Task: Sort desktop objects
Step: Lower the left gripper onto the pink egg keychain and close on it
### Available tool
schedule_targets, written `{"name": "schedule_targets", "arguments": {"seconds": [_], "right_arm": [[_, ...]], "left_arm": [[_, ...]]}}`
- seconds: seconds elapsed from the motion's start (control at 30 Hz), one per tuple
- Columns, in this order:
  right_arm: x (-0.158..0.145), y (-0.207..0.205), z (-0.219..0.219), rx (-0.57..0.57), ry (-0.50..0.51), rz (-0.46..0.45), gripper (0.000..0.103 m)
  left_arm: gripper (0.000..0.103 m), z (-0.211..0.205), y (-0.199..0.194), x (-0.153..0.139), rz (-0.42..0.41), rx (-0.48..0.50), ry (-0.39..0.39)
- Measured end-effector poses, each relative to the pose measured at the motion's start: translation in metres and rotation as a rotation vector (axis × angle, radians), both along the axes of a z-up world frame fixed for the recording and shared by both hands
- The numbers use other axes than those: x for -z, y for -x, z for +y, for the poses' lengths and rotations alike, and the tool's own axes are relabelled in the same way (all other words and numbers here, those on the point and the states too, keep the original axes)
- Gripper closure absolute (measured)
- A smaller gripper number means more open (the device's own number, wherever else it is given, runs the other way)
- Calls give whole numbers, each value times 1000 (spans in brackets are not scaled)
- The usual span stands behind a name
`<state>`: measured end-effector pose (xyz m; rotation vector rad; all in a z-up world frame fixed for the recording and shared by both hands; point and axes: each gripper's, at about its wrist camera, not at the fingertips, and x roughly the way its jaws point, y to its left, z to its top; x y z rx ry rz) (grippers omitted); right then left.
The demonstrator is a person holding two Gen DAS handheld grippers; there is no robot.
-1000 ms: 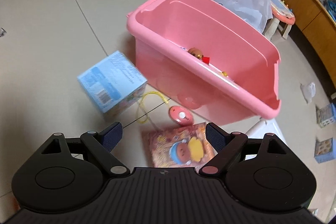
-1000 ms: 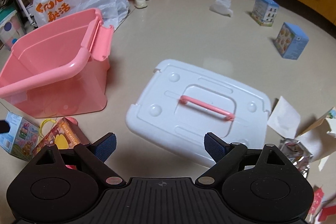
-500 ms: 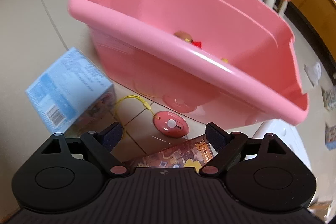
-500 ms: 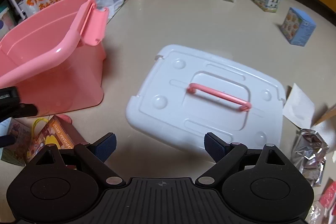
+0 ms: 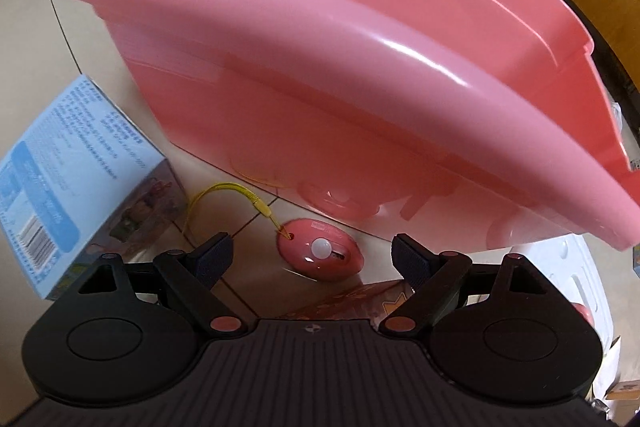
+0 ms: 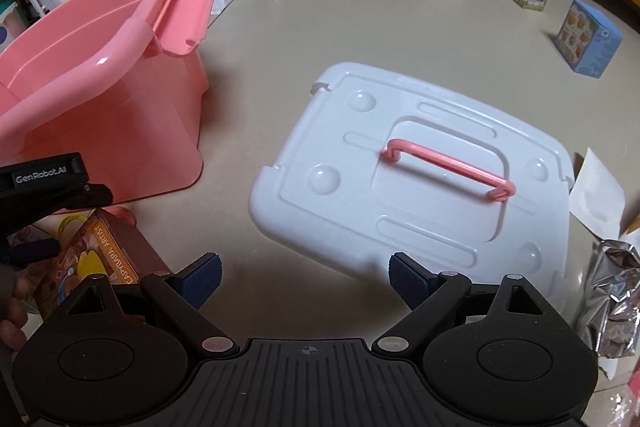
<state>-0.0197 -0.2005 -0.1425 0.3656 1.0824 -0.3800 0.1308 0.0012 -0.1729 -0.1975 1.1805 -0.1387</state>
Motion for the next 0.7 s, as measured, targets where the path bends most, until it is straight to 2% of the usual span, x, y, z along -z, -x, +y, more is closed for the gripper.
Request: {"name": "schedule_targets", "arguments": {"seconds": [0.37, 0.6, 0.7], "right_arm": [[10, -1, -5, 23, -21, 10, 14], [13, -1, -6, 29, -32, 10, 14], [15, -2, -6, 32, -37, 11, 14]], "left_arm": [[11, -7, -4, 15, 62, -25, 11], [9, -26, -1, 19, 54, 44, -80], [8, -27, -1, 19, 48, 25, -82]]}}
